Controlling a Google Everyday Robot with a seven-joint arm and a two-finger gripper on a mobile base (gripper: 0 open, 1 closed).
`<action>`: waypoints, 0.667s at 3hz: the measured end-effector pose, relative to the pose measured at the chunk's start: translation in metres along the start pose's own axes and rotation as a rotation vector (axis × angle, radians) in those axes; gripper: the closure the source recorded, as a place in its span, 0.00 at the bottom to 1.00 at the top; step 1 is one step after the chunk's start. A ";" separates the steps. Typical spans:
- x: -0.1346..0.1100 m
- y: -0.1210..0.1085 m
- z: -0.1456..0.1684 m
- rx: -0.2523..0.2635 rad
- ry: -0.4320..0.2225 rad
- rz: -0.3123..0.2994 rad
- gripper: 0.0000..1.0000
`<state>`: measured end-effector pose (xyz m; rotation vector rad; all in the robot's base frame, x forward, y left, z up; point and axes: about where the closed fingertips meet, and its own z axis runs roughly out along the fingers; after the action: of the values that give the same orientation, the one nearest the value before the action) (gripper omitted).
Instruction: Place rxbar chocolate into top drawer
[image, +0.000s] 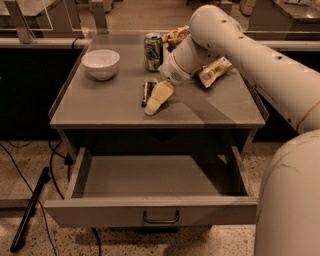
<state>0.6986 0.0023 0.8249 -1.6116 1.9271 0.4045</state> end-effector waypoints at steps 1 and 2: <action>0.007 -0.001 0.007 0.002 -0.002 0.009 0.03; 0.007 -0.001 0.007 0.002 -0.002 0.009 0.27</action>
Offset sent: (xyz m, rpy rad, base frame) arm 0.0015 -0.0020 -0.0088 0.0041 0.0032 -0.0074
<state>0.7002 0.0002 0.8153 -1.6007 1.9334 0.4084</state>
